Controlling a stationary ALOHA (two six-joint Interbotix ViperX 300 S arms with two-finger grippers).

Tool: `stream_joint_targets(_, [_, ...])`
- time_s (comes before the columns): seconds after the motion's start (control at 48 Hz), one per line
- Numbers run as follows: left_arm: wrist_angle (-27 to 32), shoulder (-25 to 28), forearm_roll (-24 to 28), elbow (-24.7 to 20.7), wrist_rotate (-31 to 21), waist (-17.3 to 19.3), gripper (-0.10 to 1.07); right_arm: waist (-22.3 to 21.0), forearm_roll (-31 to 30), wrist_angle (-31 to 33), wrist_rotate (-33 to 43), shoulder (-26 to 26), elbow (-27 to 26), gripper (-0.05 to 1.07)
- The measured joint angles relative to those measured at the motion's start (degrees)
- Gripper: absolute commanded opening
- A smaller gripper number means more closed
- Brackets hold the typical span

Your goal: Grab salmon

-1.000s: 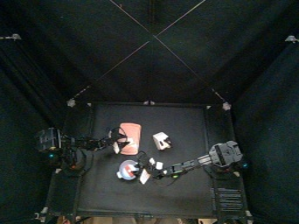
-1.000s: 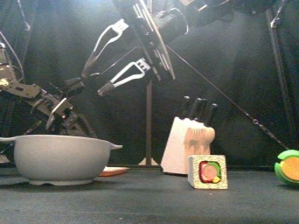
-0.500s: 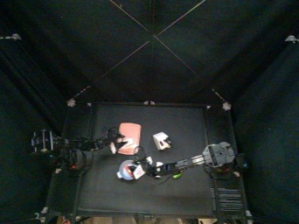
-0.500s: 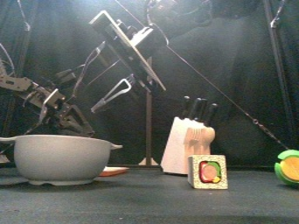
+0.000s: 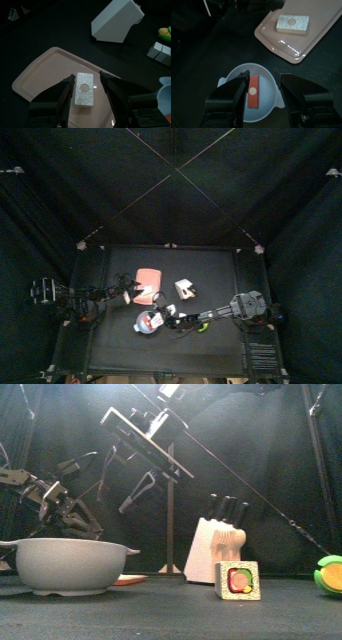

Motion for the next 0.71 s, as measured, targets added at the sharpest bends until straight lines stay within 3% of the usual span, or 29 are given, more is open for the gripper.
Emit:
stream_joint_targets(0.396, [0.0, -0.18, -0.09, 0.09, 0.0, 0.0, 0.82, 0.0, 20.21, 2.37, -29.88, 7.56, -11.95, 0.8])
stream_joint_targets(0.521, [0.0, -0.18, 0.0, 0.26, -0.09, 0.0, 0.82, -0.09, 24.26, 5.89, -34.98, 9.58, -15.03, 0.8])
stream_joint_targets(0.708, [0.0, -0.18, 0.0, 0.26, 0.0, 0.09, 0.82, -0.09, 26.54, 9.23, -36.74, 12.04, -18.37, 0.8])
